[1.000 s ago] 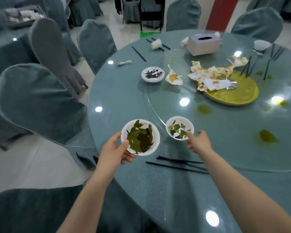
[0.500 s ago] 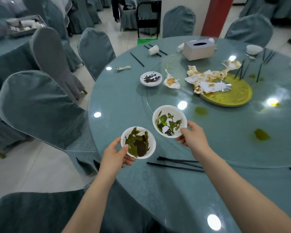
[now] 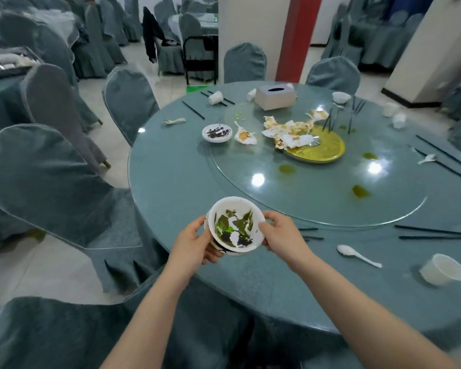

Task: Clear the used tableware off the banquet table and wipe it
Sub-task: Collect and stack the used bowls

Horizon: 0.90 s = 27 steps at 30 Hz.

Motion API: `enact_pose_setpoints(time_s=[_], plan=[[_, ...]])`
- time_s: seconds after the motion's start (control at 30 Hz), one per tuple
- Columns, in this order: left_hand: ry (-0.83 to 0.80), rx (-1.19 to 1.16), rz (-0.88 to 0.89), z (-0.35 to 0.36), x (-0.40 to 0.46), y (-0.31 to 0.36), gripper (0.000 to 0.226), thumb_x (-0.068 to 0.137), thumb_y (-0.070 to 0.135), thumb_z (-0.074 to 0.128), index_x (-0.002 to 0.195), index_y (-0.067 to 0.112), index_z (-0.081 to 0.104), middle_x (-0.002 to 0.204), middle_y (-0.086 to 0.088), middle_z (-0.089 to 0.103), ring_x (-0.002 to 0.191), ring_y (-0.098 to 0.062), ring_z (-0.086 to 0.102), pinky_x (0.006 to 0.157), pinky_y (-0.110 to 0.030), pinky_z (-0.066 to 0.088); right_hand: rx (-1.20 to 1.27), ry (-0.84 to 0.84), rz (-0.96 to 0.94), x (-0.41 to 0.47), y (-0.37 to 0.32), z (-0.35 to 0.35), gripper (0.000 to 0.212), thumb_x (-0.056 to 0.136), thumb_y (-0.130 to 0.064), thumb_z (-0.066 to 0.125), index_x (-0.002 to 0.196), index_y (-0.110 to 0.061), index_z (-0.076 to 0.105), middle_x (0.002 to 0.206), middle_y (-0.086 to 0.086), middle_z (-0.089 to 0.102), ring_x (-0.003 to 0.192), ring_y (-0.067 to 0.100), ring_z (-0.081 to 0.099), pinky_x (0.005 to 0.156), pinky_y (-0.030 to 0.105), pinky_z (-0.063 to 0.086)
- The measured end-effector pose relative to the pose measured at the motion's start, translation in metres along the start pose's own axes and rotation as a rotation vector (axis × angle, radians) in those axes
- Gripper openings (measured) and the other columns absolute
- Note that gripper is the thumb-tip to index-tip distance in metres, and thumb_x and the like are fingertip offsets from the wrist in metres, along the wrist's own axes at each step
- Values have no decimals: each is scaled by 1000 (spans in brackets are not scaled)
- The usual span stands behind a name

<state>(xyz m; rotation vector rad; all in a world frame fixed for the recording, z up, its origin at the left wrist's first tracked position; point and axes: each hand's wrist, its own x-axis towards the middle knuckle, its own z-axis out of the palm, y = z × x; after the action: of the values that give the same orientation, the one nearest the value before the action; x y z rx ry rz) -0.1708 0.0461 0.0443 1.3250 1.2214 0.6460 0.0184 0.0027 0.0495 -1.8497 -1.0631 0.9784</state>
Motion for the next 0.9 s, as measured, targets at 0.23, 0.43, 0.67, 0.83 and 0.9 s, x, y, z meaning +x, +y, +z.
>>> enact_pose_setpoints(time_s=[0.23, 0.43, 0.67, 0.83, 0.9], plan=[[-121, -45, 65, 9, -45, -6, 31, 102, 22, 35, 124, 31, 54, 60, -6, 69, 46, -11, 58, 43, -17, 41, -95, 10, 68, -63, 16, 2, 19, 92, -30, 39, 100, -26, 55, 90, -5, 65, 49, 7, 60, 41, 17, 42], [-243, -88, 33, 28, -76, -4, 35, 104, 39, 22, 102, 36, 57, 63, -12, 70, 47, -15, 59, 43, -19, 41, -55, 142, 72, -106, 36, -18, 20, 88, -20, 51, 104, -30, 53, 92, -6, 65, 59, 10, 59, 44, 15, 42], [-443, 60, 109, 97, -104, 13, 21, 99, 30, 43, 112, 27, 60, 67, -17, 71, 44, -17, 60, 42, -22, 38, 18, 363, 113, -165, 76, -76, 21, 82, -13, 55, 92, -31, 56, 86, -8, 68, 75, 11, 64, 61, 27, 48], [-655, 117, 162, 188, -144, 19, 22, 99, 26, 43, 109, 30, 61, 66, -17, 71, 44, -17, 58, 43, -22, 36, 37, 612, 174, -241, 120, -140, 25, 79, -14, 56, 87, -38, 54, 87, -20, 64, 82, -1, 61, 64, 20, 46], [-738, 124, 183, 231, -169, 22, 22, 98, 26, 43, 106, 29, 63, 64, -16, 70, 44, -18, 59, 42, -20, 36, 23, 699, 201, -280, 138, -171, 25, 78, -13, 56, 86, -36, 54, 87, -21, 63, 82, -3, 59, 60, 19, 42]])
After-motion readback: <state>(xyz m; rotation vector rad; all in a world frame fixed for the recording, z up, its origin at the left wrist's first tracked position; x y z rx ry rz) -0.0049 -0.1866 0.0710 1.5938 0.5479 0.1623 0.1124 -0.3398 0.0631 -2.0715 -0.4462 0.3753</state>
